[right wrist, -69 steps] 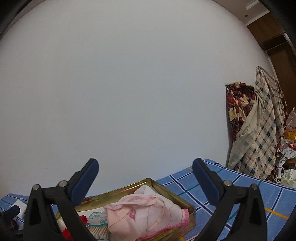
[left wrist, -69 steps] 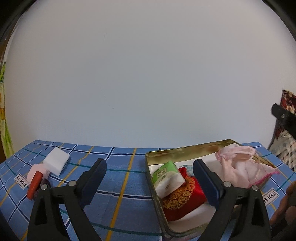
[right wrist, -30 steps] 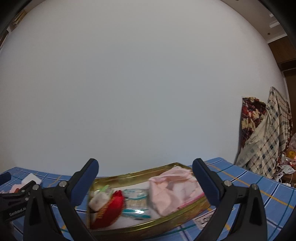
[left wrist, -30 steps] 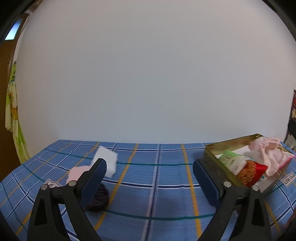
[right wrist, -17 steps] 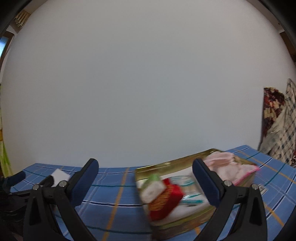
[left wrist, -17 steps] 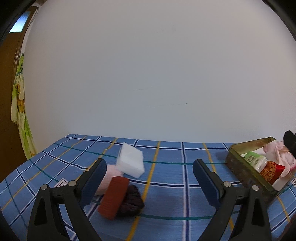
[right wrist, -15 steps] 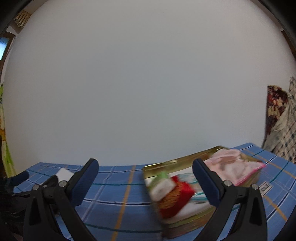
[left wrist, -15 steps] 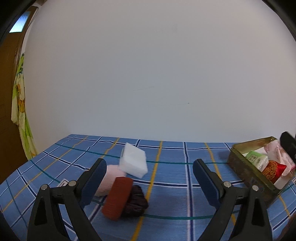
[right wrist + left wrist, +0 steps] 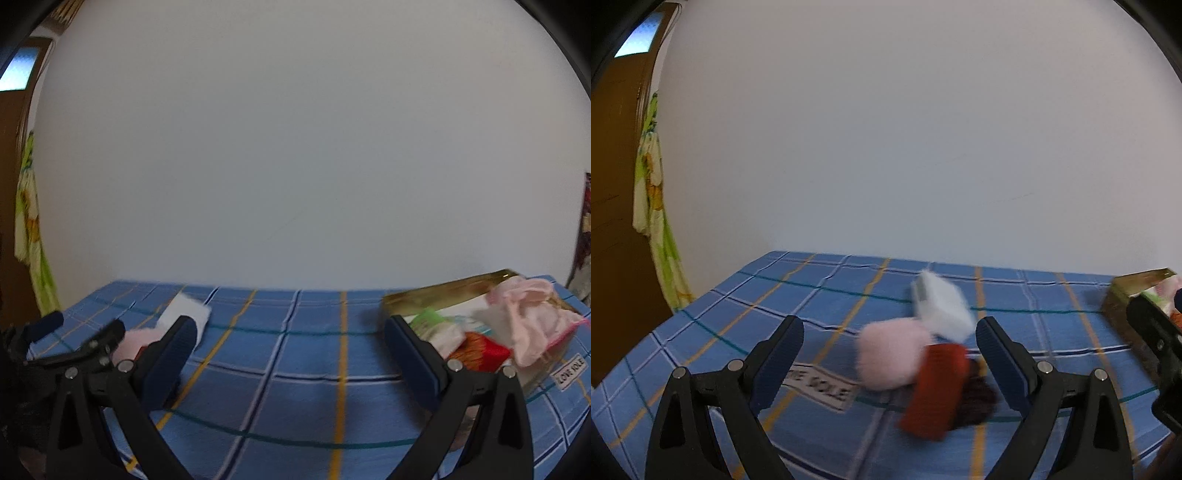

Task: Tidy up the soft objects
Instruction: 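Grasp the dark maroon scrunchie with the right tool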

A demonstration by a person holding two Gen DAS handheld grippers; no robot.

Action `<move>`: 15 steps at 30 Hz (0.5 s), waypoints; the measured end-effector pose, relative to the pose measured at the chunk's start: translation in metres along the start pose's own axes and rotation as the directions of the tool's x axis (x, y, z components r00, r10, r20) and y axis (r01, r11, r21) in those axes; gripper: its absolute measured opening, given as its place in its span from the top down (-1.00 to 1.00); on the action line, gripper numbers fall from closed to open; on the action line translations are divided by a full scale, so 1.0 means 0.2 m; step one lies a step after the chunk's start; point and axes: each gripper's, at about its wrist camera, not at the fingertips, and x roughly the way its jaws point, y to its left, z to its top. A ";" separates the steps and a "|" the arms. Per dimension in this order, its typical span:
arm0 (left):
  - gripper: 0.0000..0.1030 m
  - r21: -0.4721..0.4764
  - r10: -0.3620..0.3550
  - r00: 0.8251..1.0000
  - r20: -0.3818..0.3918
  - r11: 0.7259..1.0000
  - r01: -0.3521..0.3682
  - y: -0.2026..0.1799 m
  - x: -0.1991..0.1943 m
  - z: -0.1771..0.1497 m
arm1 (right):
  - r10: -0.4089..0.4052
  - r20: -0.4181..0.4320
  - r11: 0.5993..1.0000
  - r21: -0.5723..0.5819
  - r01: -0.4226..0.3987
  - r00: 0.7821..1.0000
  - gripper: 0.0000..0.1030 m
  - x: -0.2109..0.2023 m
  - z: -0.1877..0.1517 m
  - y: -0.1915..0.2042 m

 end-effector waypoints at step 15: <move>-0.86 -0.037 0.113 0.988 -0.101 0.992 -0.117 0.25 0.14 -0.01 | 0.251 -0.388 0.959 -0.025 -0.282 0.887 -0.26 0.37 -0.11 0.30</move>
